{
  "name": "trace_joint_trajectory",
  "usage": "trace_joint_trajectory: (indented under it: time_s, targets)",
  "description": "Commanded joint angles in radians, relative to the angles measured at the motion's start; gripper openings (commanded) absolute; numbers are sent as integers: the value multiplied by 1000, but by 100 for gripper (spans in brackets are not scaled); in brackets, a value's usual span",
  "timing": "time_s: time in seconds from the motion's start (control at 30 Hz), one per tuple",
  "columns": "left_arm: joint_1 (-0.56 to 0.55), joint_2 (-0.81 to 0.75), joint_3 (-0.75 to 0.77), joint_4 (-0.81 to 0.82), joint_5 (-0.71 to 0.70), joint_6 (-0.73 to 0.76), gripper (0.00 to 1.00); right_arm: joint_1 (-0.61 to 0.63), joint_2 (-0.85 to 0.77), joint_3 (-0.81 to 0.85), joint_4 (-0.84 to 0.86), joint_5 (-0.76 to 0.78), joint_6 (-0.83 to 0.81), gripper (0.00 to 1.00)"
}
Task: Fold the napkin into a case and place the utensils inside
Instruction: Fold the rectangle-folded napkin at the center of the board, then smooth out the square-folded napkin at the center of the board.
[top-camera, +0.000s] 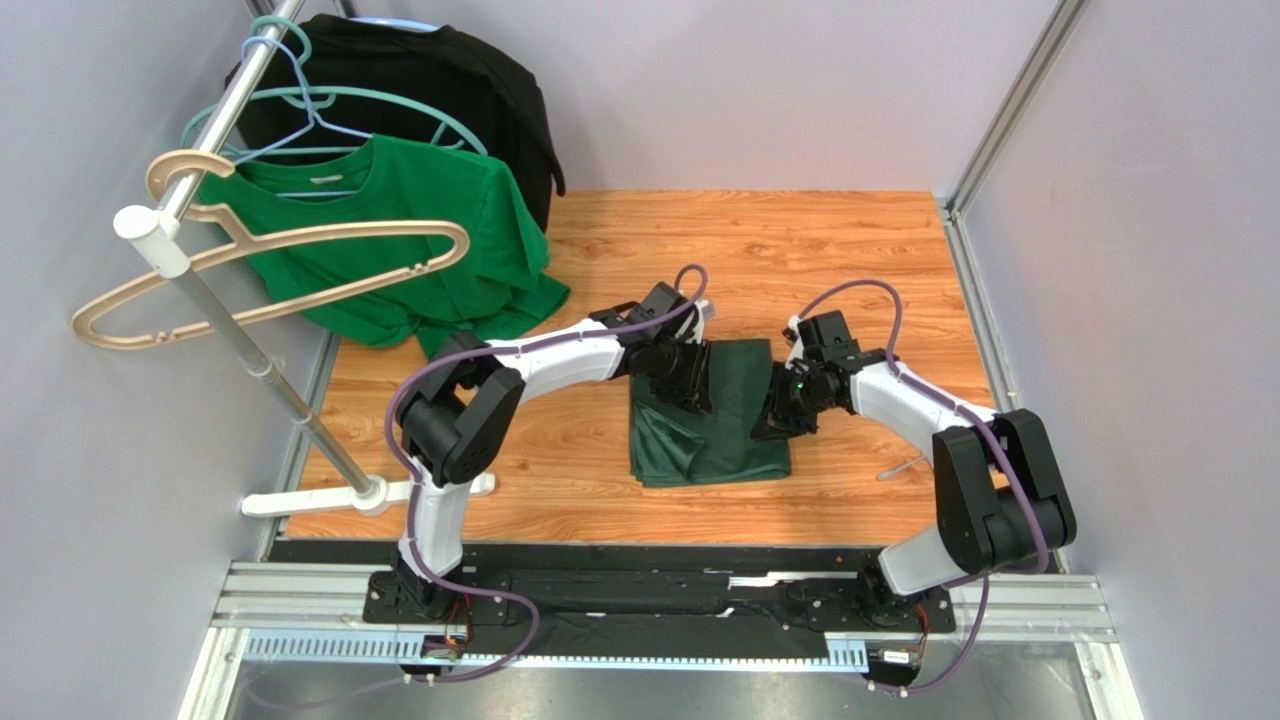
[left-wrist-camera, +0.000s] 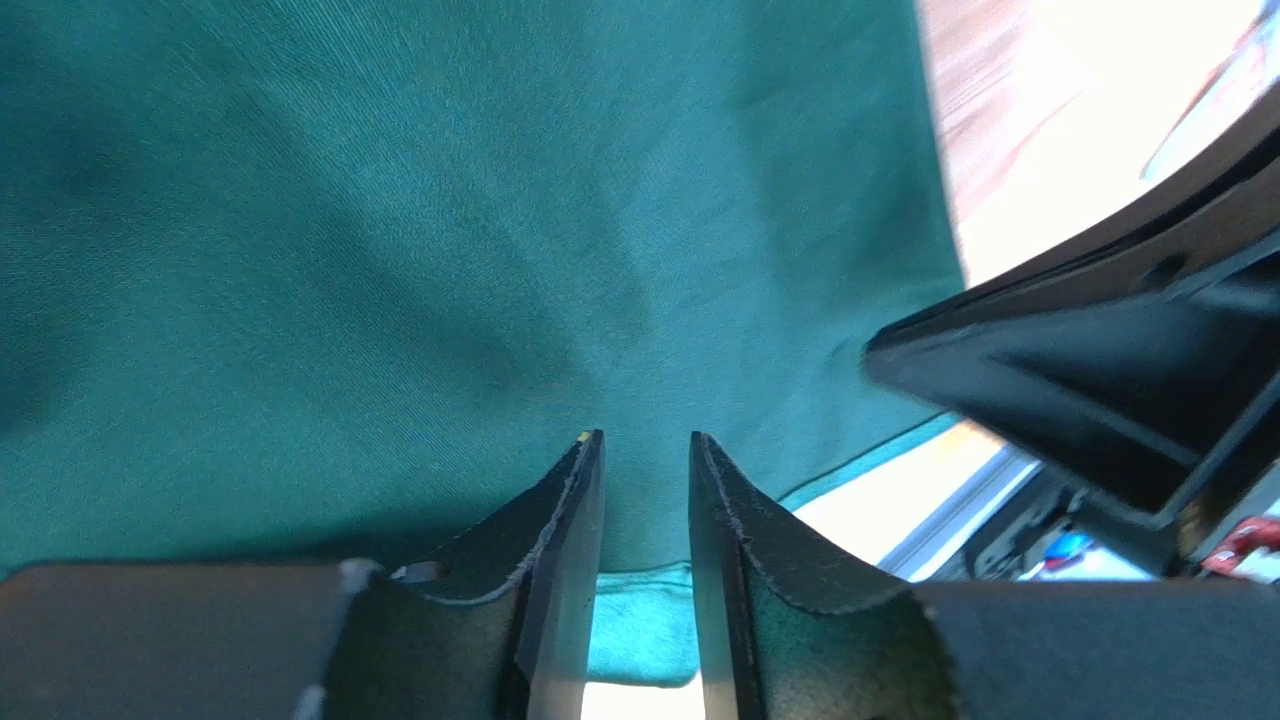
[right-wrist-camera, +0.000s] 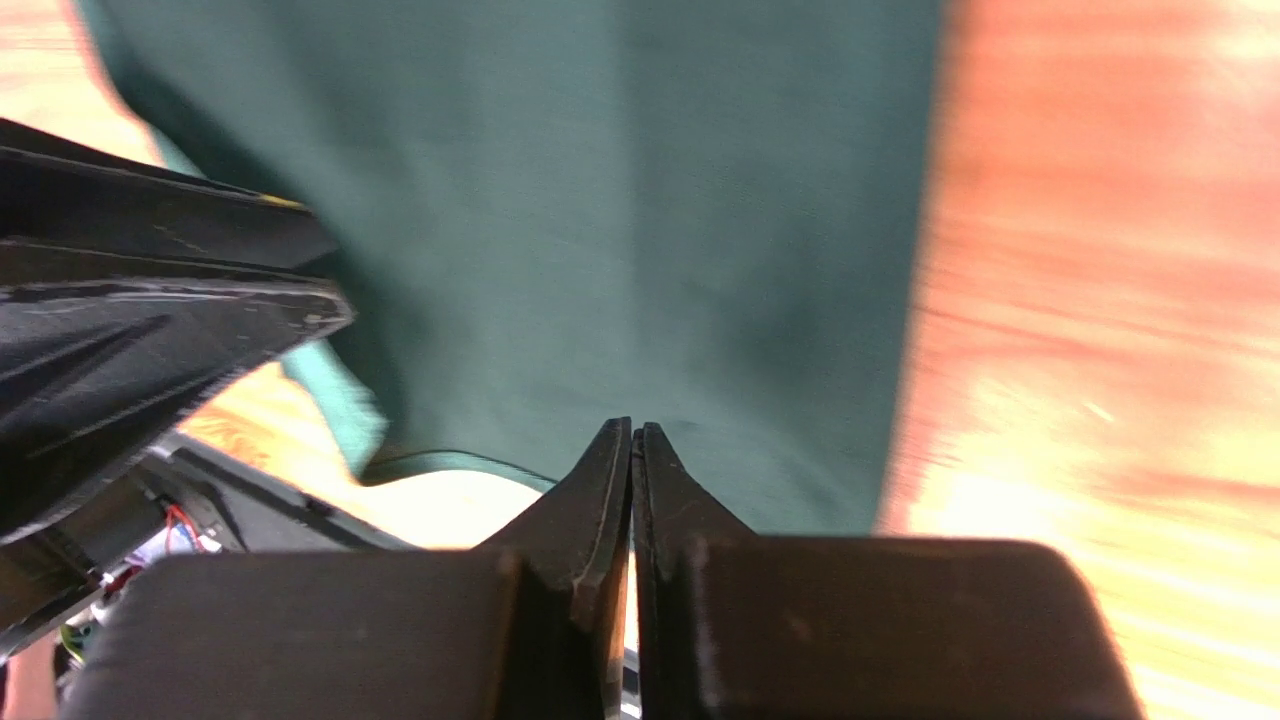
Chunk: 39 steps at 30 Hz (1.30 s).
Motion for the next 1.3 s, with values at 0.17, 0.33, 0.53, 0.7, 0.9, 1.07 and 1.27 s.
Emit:
trace_joint_trajectory:
  time_s: [0.17,0.33,0.53,0.7,0.9,1.07,1.27]
  targets:
    - [6,50,52,-70,65,96,39,-73,-85,-99,-74,132,8,0]
    - [-6,-12,26,-58,68,110,40,-86,-173,-110,-121,162,54,0]
    - [-28,19,72,-90,62,119,40,-73,-184,-65,-91,40,45,0]
    - [-26,65,92,-166,44,132,36,-75,-89,-99,-17,-38,68,0]
    - [-26,-146,-150,-180,-19,156,22,-107,-95,-129,-15,34,79,0]
    - [-26,-528,-403,-159,-102,115,24,-107,-133,-111,-49,99,65,0]
    - [-4,-497,-356,-225,-200,119,33,-52,-148,-76,-37,50,82,0]
